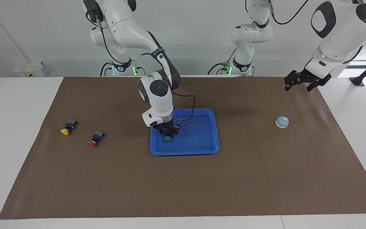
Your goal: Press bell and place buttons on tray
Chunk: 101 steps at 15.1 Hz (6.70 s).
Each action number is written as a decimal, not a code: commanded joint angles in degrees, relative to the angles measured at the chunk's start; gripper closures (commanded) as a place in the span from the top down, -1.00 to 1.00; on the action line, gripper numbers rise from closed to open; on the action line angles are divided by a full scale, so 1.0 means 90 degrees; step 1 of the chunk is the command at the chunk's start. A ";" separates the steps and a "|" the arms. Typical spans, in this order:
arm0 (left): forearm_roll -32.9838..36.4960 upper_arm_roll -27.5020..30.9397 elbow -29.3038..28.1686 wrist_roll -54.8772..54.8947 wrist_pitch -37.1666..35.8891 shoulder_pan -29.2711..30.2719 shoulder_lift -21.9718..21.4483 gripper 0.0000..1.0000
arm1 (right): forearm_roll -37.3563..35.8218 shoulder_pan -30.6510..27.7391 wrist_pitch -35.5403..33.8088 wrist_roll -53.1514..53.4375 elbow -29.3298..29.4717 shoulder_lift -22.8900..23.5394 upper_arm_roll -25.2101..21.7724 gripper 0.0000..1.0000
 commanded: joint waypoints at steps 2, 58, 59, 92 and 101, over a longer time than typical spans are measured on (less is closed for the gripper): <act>0.0111 0.0018 -0.0042 -0.0085 -0.0038 -0.0025 -0.0055 1.00 | 0.0015 -0.0374 -0.0973 0.0011 0.0322 -0.0498 -0.0070 1.00; 0.0101 0.0018 -0.0042 -0.0085 -0.0038 -0.0025 -0.0064 1.00 | 0.0171 -0.0330 -0.1933 -0.0841 0.1364 -0.0287 -0.0011 -1.00; 0.0101 0.0018 -0.0042 -0.0085 -0.0038 -0.0025 -0.0055 1.00 | 0.0171 -0.0115 -0.1933 -0.0645 0.1580 -0.0092 -0.0011 -1.00; 0.0101 0.0018 -0.0042 -0.0085 -0.0038 -0.0025 -0.0055 1.00 | -0.0072 -0.1379 -0.2079 -0.1401 0.0763 -0.0694 -0.0138 1.00; 0.0101 0.0018 -0.0042 -0.0085 -0.0038 -0.0025 -0.0064 1.00 | -0.0688 -0.3919 -0.1457 -0.4214 -0.0408 -0.1086 -0.0148 1.00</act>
